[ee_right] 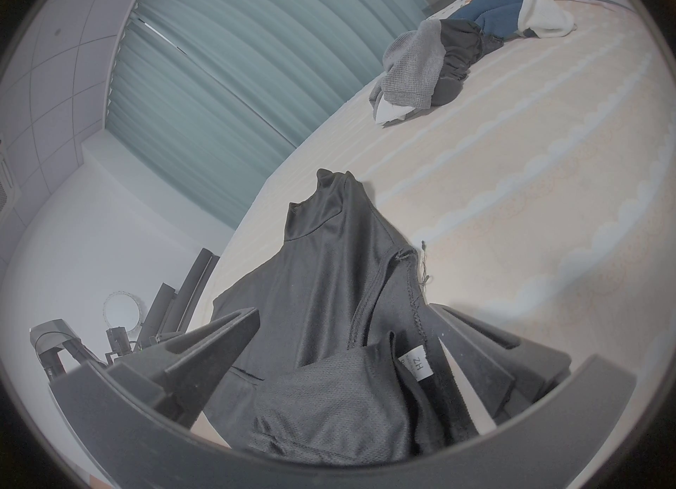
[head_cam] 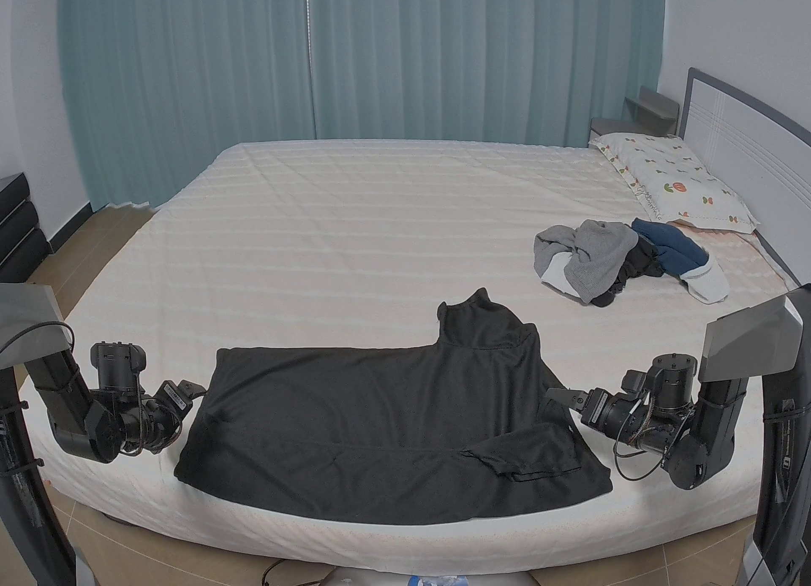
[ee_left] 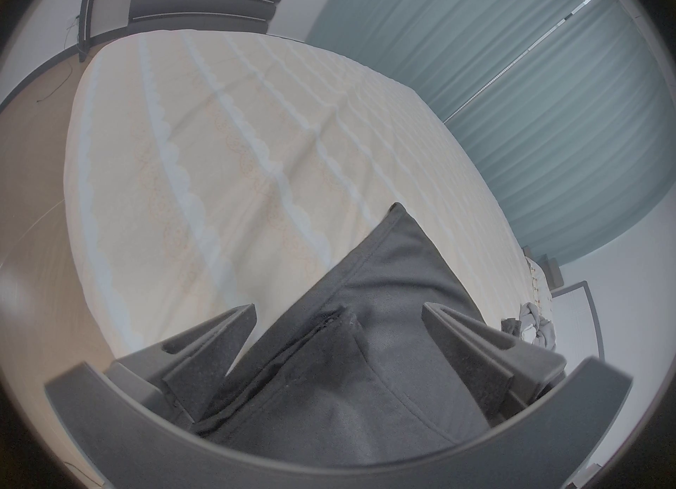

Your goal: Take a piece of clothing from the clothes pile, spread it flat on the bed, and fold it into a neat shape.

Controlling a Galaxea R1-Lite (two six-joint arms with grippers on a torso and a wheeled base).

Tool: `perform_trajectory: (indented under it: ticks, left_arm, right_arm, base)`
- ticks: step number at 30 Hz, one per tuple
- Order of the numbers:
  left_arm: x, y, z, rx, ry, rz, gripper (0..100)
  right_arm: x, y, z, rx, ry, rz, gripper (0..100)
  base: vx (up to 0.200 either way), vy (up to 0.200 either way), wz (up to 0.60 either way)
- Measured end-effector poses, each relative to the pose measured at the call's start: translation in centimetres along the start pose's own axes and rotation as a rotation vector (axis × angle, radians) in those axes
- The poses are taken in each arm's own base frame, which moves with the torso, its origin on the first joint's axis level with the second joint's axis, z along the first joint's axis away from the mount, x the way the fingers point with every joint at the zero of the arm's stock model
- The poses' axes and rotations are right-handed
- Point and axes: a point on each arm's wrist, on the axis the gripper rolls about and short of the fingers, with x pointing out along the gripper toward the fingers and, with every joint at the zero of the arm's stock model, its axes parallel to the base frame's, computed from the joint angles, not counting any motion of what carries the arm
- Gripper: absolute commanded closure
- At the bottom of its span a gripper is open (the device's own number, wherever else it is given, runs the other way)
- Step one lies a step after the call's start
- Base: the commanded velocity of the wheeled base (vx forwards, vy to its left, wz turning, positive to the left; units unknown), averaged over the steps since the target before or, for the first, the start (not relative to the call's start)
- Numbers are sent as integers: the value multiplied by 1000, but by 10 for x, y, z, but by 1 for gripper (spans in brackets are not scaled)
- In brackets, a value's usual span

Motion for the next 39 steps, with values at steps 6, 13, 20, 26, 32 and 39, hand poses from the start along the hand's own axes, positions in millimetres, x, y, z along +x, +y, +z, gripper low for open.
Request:
perform_trajectory:
  ticks: [6, 13, 20, 26, 32, 39]
  left_arm:
    - [0, 0, 0, 1, 1, 1, 0]
    - [0, 0, -1, 1, 2, 2, 0]
    - [0, -1, -2, 5, 4, -2, 0]
    - [-3, -8, -7, 1, 13, -20, 0]
    - [-13, -26, -11, -6, 15, -81, 0]
    - [-11, -48, -2, 42, -8, -163, 0]
  right_arm:
    - [0, 0, 0, 1, -2, -1, 0]
    - [0, 0, 0, 0, -1, -1, 0]
    - [0, 1, 1, -1, -3, 3, 0]
    - [-1, 2, 3, -2, -11, 7, 0]
    - [-2, 2, 5, 1, -16, 9, 0]
    - [-3, 2, 5, 30, -13, 9, 0]
  base:
    - [0, 200, 0]
    - [0, 0, 0]
    - [143, 0, 0]
    - [133, 0, 0]
    - [0, 0, 0]
    - [0, 0, 0]
